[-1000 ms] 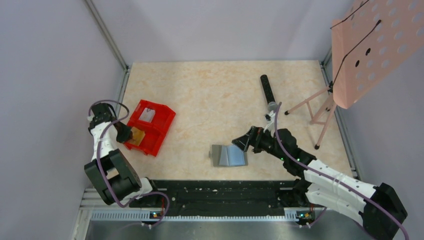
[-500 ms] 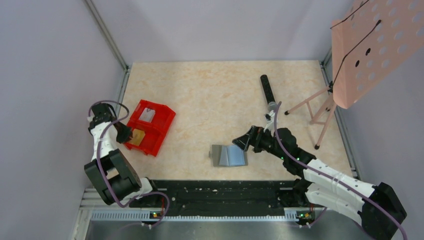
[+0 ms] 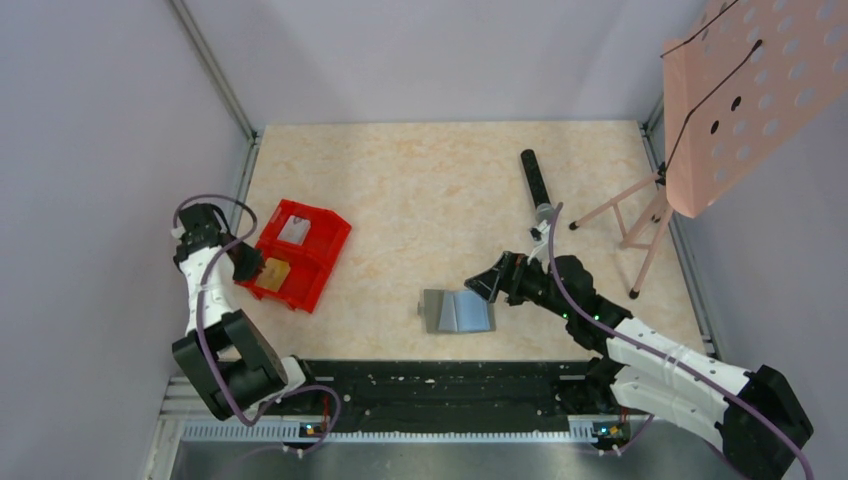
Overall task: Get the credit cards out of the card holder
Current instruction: Place the credit card in the storage box, then reset both arms
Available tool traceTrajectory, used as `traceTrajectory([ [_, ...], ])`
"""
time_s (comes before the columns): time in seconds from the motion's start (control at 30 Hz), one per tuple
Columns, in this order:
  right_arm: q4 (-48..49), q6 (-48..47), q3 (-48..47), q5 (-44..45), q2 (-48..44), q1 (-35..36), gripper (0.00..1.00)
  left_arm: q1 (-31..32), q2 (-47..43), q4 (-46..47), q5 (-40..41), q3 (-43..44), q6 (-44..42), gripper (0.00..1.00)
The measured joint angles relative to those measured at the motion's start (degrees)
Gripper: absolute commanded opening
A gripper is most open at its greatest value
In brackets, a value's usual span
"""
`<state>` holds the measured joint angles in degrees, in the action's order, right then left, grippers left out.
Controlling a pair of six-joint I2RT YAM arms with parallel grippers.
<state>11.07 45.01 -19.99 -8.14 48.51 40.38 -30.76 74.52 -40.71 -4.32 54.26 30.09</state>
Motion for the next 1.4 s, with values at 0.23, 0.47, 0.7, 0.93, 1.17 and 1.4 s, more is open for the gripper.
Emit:
traceTrajectory([
  [0.23, -0.48, -0.5, -0.09, -0.2, 0.31, -0.02, 0.99, 0.72, -6.91, 0.31, -4.46, 0.02, -0.07, 0.26],
  [0.47, -5.51, -2.8, -3.34, 1.49, 0.07, -0.02, 0.99, 7.26, -15.93, 1.27, -10.03, 0.55, -0.85, 0.69],
  [0.7, -14.14, -7.63, -8.24, 5.27, -2.12, -0.04, 0.99, 25.38, -19.26, 1.75, -12.57, 3.19, -2.8, 0.99],
  [0.93, -21.33, -10.56, -11.76, 9.57, -5.79, -0.04, 0.99, 33.97, -25.59, 4.74, -17.73, 1.73, -3.28, 0.99],
  [1.17, -25.79, -11.45, -12.07, 11.17, -9.66, -0.04, 0.99, 37.44, -29.46, 7.76, -23.67, -2.34, -3.65, 0.99],
  [1.4, -26.97, -10.78, -12.07, 12.17, -14.67, -0.04, 0.99, 40.98, -33.64, 10.67, -26.8, -8.63, -3.17, 0.99],
])
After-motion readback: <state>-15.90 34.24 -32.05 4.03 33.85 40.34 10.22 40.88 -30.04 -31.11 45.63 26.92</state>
